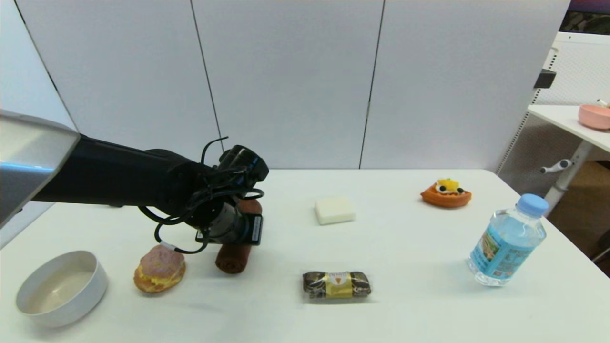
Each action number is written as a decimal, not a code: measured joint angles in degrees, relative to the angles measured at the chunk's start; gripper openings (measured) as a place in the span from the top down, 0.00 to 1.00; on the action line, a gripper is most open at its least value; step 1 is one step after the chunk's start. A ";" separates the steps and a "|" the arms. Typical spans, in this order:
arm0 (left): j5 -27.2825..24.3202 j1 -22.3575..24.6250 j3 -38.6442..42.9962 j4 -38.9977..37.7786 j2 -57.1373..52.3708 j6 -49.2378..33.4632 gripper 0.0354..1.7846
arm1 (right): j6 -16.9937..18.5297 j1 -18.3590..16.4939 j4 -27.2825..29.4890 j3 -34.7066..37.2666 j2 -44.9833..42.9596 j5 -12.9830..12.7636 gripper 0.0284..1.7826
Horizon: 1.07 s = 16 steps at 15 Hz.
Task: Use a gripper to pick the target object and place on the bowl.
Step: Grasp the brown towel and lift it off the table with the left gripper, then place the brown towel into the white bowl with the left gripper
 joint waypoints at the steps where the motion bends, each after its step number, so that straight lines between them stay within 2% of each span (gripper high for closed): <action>1: 0.02 0.00 0.00 0.07 0.05 0.20 0.76 | 0.00 0.00 0.00 0.00 0.00 0.00 0.04; 6: 0.13 -0.01 -0.63 0.60 -1.08 0.54 0.76 | -0.02 0.00 0.00 0.00 0.00 0.00 0.04; 10: 0.85 0.88 -2.93 3.28 -6.03 2.96 0.76 | -0.02 0.00 0.00 0.00 0.00 0.02 0.04; 13: 1.49 4.96 -3.80 3.57 -11.53 10.01 0.76 | 0.00 0.00 0.00 0.00 0.00 0.02 0.04; 16: 1.68 12.35 -3.95 3.13 -18.72 19.64 0.76 | -0.02 0.00 0.00 0.00 0.00 0.02 0.04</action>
